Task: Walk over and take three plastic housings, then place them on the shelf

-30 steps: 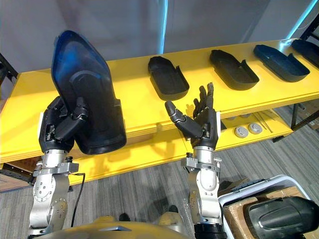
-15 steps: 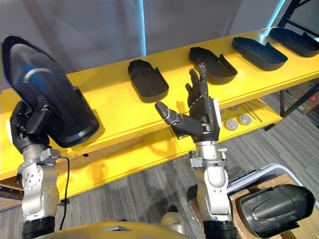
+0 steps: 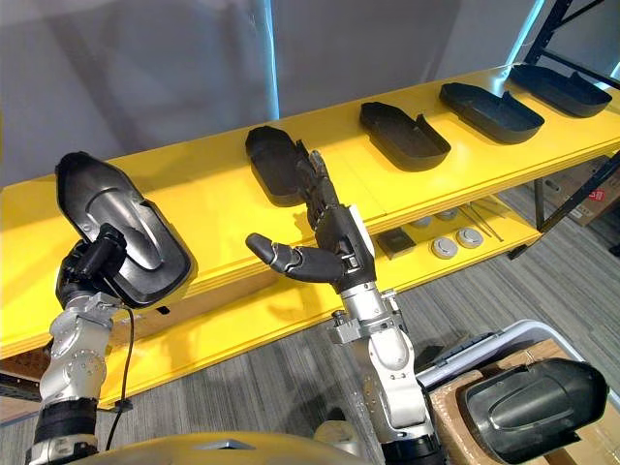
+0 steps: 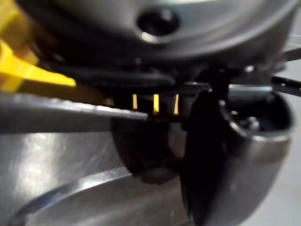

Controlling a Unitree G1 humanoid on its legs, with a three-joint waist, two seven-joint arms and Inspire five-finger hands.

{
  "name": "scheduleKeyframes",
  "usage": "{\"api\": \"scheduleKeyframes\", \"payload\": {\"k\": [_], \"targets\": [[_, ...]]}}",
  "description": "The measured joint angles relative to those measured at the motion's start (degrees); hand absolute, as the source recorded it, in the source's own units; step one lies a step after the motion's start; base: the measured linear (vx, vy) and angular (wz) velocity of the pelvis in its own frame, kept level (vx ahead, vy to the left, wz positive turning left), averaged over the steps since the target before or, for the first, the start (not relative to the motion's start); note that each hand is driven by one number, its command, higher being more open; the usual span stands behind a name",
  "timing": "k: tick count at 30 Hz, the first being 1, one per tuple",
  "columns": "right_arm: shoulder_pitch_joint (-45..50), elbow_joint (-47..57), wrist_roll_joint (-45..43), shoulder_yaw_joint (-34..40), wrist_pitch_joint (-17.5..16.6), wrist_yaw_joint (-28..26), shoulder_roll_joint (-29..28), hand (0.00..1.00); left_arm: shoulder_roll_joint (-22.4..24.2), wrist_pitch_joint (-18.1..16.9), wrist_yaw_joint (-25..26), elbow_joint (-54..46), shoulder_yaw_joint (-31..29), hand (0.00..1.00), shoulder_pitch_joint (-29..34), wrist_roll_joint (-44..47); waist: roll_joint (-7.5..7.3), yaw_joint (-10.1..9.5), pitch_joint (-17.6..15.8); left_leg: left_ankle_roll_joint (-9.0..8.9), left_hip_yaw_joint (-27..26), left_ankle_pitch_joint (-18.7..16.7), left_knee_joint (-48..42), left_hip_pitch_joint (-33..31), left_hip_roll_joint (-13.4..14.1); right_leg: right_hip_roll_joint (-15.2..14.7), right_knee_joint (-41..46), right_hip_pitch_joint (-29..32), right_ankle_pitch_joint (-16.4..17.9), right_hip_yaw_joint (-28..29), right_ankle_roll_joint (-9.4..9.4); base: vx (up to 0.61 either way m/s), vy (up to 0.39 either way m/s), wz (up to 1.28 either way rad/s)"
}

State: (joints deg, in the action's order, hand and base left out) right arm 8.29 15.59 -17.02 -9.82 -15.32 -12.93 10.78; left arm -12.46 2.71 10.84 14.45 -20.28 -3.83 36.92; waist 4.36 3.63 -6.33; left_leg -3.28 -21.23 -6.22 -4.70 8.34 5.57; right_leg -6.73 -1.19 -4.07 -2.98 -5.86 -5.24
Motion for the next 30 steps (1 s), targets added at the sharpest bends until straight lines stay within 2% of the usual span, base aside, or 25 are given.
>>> {"api": "scheduleKeyframes", "payload": {"k": [4,13,16,23,26,30], "targets": [[-0.06,0.00,-0.58,-2.00,0.61,-1.50,2.39,1.00,-2.95,1.67,-2.36,6.29,-0.24,0.00,-2.83,1.73,1.32,1.38,0.59,-0.03,-0.54,0.15,0.11,-0.06,0.05,0.03,0.11,0.49,-0.05,0.44,0.03,-0.02,-0.008,-0.05],[-0.16,0.02,-3.83,-5.55,2.58,-3.35,3.12,1.00,-8.26,7.11,-4.80,13.09,-0.30,0.00,-9.65,0.19,2.36,2.79,0.30,-0.08,-1.40,1.42,0.99,-0.87,0.07,-0.12,2.22,3.06,0.00,1.49,0.27,-0.04,-0.007,-0.04],[-0.11,0.21,-3.96,-6.71,2.84,-3.40,3.89,1.00,-8.88,9.23,-5.33,13.17,-0.32,0.00,-10.73,-4.22,3.13,3.13,0.07,-0.10,-1.84,1.50,0.99,-0.83,0.06,-0.15,2.43,3.19,0.06,1.61,0.32,-0.04,-0.002,-0.03],[0.42,2.18,-4.07,-9.67,6.09,-2.31,5.02,1.00,-11.32,14.10,-7.64,15.51,-0.84,0.00,-12.88,-10.75,4.51,3.64,-0.22,-0.27,-2.03,1.90,1.16,-1.69,0.10,-0.23,4.75,5.14,0.93,1.69,1.01,-0.04,-0.009,0.00],[1.07,2.61,-4.20,-10.18,6.82,-1.53,5.07,1.00,-11.80,15.33,-9.39,17.42,-0.86,0.00,-13.05,-10.73,4.66,3.83,-0.30,-0.32,-2.00,2.05,1.09,-2.02,0.11,-0.30,6.16,6.05,1.28,1.70,0.80,0.00,0.000,0.00],[1.69,2.75,-4.65,-11.02,7.91,-1.20,5.13,1.00,-12.35,15.27,-9.43,18.51,-0.91,0.00,-13.24,-10.47,4.84,4.29,-0.38,-0.37,-2.02,2.08,0.95,-2.46,0.01,-0.53,8.46,7.54,2.35,1.85,0.80,0.00,0.000,0.00]]}}
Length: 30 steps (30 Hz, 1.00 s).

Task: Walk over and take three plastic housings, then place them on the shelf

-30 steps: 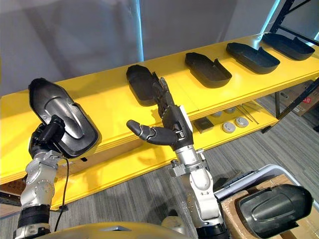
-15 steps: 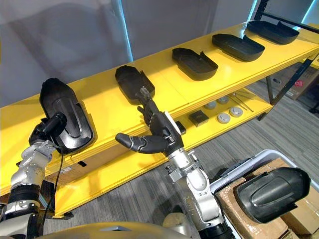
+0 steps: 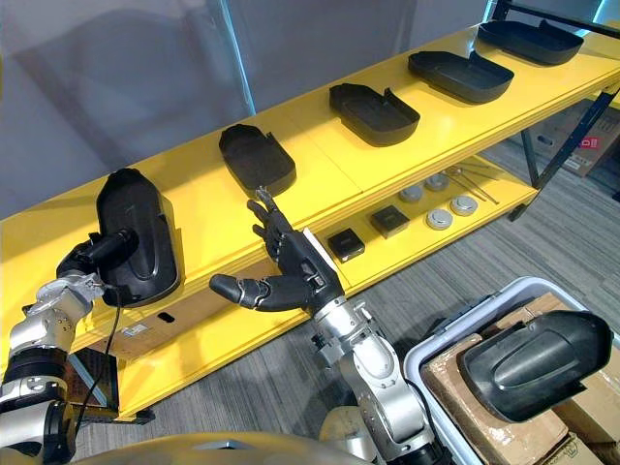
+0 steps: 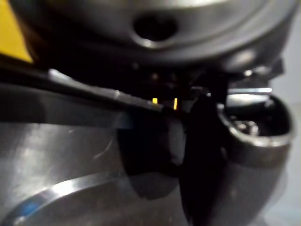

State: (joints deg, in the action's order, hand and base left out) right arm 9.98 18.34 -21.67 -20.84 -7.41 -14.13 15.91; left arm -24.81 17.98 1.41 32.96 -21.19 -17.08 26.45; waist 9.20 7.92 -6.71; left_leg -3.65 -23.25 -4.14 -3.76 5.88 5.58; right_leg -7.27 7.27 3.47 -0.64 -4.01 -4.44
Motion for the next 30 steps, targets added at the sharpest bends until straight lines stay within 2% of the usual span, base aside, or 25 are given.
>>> {"api": "scheduleKeyframes", "payload": {"k": [6,9,10,20,30], "targets": [[0.39,0.76,-1.33,-0.45,0.95,0.14,0.41,1.00,-0.06,-0.10,3.05,1.61,-0.57,0.00,-1.70,0.94,0.72,0.32,-0.89,-0.04,-0.61,0.11,-0.15,-1.27,-0.22,-0.22,2.15,2.30,0.49,0.81,0.02,-0.04,-0.003,-0.04],[0.35,2.37,-1.33,-0.67,0.95,0.99,1.39,1.00,-0.27,-0.38,4.59,3.43,-1.43,0.00,-4.45,2.67,0.62,0.38,-1.82,-0.05,-0.77,0.10,-0.18,-2.29,-0.35,-0.46,2.95,3.60,0.68,0.92,-0.03,-0.05,-0.003,0.03],[0.29,3.16,-1.38,-0.71,0.95,1.03,1.78,1.00,-0.31,-0.54,4.98,3.87,-1.90,1.00,-5.28,2.77,0.52,0.49,-2.28,-0.07,-0.87,0.12,-0.21,-2.54,-0.36,-0.52,2.97,3.84,0.66,0.93,-0.03,-0.04,-0.002,0.02],[-1.81,4.44,-1.84,-2.24,0.95,1.45,2.29,1.00,-2.82,-2.95,8.56,5.88,-2.24,1.00,-8.61,4.72,-0.74,1.66,-4.50,0.09,-1.35,0.34,-0.91,-3.54,-0.32,-0.64,3.76,5.30,0.52,1.21,-0.14,0.00,0.000,0.00],[-1.85,4.44,-2.43,-2.21,0.94,1.84,2.34,1.00,-3.93,-3.28,9.72,7.12,-2.13,1.00,-11.29,4.21,-1.66,1.93,-5.98,0.03,-1.45,0.16,-1.10,-3.86,-0.19,-0.61,3.79,5.30,0.54,1.20,-0.14,0.00,0.000,0.00]]}}
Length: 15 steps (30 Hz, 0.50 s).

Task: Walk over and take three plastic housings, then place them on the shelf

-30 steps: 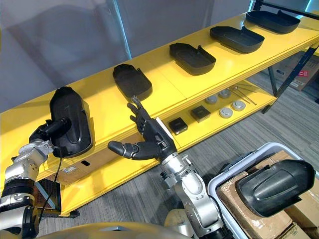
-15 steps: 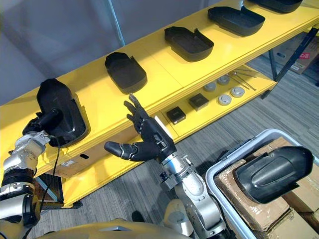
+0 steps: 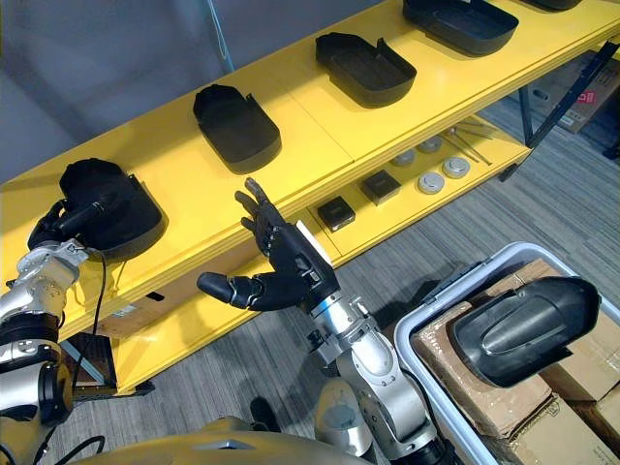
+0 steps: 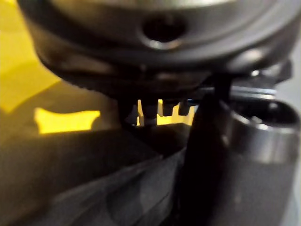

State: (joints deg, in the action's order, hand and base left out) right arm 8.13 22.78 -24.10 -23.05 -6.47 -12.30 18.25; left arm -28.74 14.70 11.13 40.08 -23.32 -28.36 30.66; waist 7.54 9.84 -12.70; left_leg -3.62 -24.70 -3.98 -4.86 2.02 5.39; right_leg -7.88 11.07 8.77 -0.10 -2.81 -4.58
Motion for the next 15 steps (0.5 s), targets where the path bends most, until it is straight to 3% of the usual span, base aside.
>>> {"api": "scheduleKeyframes", "payload": {"k": [4,15], "targets": [[-0.16,0.40,-1.20,-0.18,-0.01,-0.23,0.00,1.00,-1.86,-0.50,-0.01,0.06,0.56,1.00,-1.92,-2.00,-0.80,0.32,-1.56,0.01,-0.08,-0.32,-1.00,-0.68,0.29,0.06,-0.01,0.23,-0.07,0.01,-0.03,0.00,0.000,0.00],[-1.17,0.67,-1.19,-0.72,-0.58,-2.81,-0.02,1.00,-3.17,-2.01,-0.46,-1.49,2.78,1.00,-2.41,-4.26,-1.40,0.38,-2.03,0.06,-0.09,-0.56,-2.11,-0.60,0.67,0.20,-0.02,-0.26,-0.14,-0.07,-0.04,0.00,0.001,0.01]]}}
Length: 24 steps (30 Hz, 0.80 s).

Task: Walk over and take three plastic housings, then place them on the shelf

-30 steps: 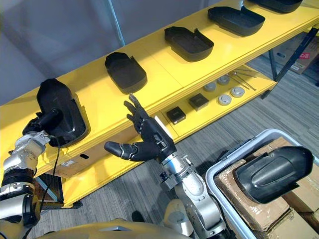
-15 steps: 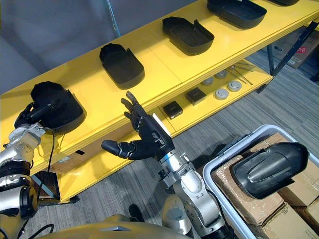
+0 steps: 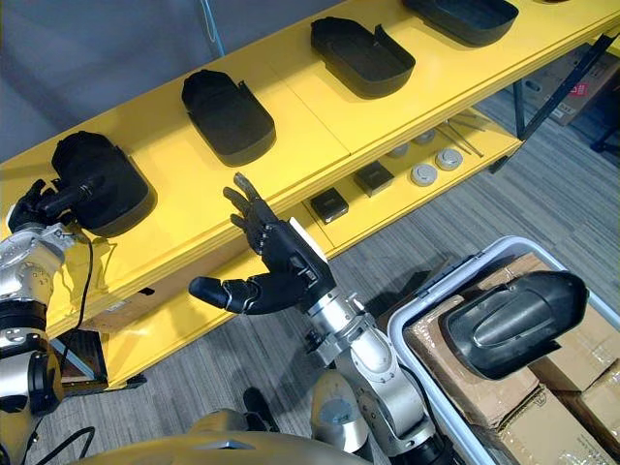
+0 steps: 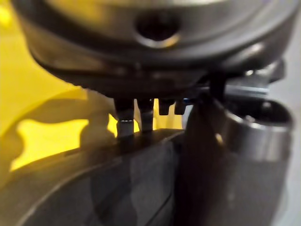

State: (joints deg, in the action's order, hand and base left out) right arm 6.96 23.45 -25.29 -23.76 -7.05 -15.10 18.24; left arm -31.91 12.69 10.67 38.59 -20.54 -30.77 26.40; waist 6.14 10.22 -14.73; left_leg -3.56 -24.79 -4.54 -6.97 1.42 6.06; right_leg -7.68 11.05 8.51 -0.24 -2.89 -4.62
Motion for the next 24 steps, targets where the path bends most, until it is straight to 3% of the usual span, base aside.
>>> {"api": "scheduleKeyframes", "payload": {"k": [5,13,20,23,24], "targets": [[-0.40,0.00,0.90,-0.45,-1.26,-0.85,0.00,1.00,-1.53,-1.75,-2.82,-8.41,2.28,1.00,1.47,-0.04,-1.21,-0.80,-1.35,0.13,2.13,-0.12,-1.11,-1.22,0.34,-0.14,-0.12,-0.45,0.04,-1.89,0.07,-0.03,-0.014,0.19],[-3.60,-0.03,4.73,2.79,-2.22,-0.61,0.01,1.00,-4.04,-5.51,-8.30,-25.99,2.96,1.00,9.24,-0.05,-1.18,-3.58,-1.79,0.18,6.53,0.51,-1.29,-2.35,0.11,-0.67,-0.20,-1.66,0.50,-5.57,0.70,0.01,-0.009,0.23],[-3.75,-0.38,5.70,7.77,-3.78,-0.41,0.00,1.00,-4.81,-13.98,-8.61,-44.47,2.10,1.00,20.07,-0.24,-1.27,-5.48,-1.72,0.60,9.58,2.18,1.25,-0.81,-1.31,-1.10,-1.51,-4.42,0.71,-8.64,0.79,-0.01,-0.006,0.22],[-3.15,-1.43,9.37,9.71,-5.19,0.37,-0.21,1.00,-0.52,-19.39,-7.89,-52.92,-0.45,1.00,26.26,-0.26,-1.33,-6.18,-1.55,0.77,10.69,2.51,1.73,-0.75,-1.53,-1.13,-3.32,-5.80,0.25,-9.80,0.21,-0.01,0.004,0.22],[-3.03,-2.77,13.30,10.77,-6.10,1.15,-0.28,1.00,4.60,-22.86,-6.29,-57.33,-1.39,1.00,30.02,-0.28,-1.35,-7.01,-1.41,0.82,11.24,2.76,2.13,-0.72,-1.63,-1.08,-4.56,-6.65,-0.12,-10.57,0.11,0.00,-0.002,0.20]]}}
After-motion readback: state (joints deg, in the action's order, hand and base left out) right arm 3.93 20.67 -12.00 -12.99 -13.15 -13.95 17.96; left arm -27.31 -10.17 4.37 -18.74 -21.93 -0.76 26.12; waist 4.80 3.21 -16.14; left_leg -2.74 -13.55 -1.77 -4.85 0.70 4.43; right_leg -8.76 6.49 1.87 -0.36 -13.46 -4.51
